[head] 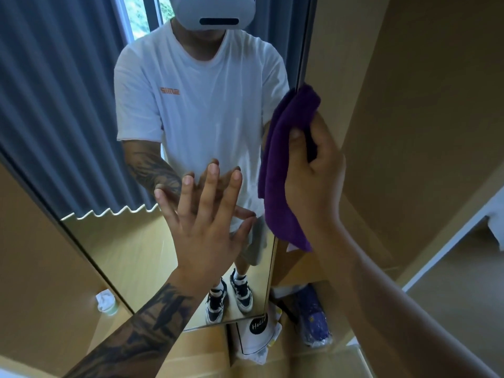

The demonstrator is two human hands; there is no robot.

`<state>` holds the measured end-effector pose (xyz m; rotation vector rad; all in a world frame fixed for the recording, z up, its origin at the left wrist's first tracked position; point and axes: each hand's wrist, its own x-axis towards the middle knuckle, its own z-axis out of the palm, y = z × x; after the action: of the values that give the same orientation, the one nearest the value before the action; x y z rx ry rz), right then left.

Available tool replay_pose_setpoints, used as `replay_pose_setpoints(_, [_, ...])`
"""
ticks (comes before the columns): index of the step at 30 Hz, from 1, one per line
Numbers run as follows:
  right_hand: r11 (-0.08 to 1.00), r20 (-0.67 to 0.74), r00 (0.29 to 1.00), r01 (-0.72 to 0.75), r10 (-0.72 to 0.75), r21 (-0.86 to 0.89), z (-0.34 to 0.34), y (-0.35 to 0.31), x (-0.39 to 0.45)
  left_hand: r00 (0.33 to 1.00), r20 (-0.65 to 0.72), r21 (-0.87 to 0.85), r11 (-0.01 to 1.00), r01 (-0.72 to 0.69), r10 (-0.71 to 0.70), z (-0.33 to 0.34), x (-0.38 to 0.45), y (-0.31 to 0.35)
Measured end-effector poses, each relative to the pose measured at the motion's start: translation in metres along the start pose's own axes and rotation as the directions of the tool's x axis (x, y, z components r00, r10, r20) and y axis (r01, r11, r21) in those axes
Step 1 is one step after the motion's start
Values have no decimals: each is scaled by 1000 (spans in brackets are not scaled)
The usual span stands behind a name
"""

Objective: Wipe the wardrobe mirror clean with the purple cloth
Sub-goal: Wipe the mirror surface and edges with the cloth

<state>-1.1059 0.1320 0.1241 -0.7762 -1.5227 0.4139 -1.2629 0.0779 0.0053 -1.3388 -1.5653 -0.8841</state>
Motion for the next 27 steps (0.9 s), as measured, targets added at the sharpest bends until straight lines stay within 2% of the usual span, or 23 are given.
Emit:
replay_pose_setpoints(3, [998,24,1000,-12,14,-67,8,36,-42,1000,13,5,1000,11,-11,1,0,-1])
replay_pose_setpoints(7, [964,179,955,-205,234,-167,6,92,-121,999,33,8,1000,4,-4,-1,1,0])
replay_pose_setpoints(9, [959,216,939,-239,268,-154,0,96,-125,999,34,22,1000,6,-7,0,1,0])
replay_pose_setpoints(11, [969,207,952,-199,226,-147,-2,79,-101,999,36,21,1000,-1,1,0,1,0])
replay_pose_setpoints(15, [998,72,997,-3,7,-61,-3,17,-20,999,35,16,1000,2,-3,-1,1,-1])
replay_pose_setpoints(19, [998,-19,998,51,-52,-45,2,6,-2,999,35,14,1000,2,-2,-2,1,-1])
replay_pose_setpoints(21, [997,-1,1000,17,-17,-70,7,28,-34,999,44,10,1000,5,-6,-2,0,-1])
replay_pose_setpoints(23, [991,71,993,-81,89,-105,7,62,-79,999,49,11,1000,9,-9,-2,0,-1])
replay_pose_setpoints(25, [971,170,963,-185,210,-149,2,90,-116,999,50,19,1000,9,-10,-2,0,-1])
replay_pose_setpoints(27, [957,203,941,-238,269,-166,-2,93,-121,998,57,34,999,7,-9,0,-1,-1])
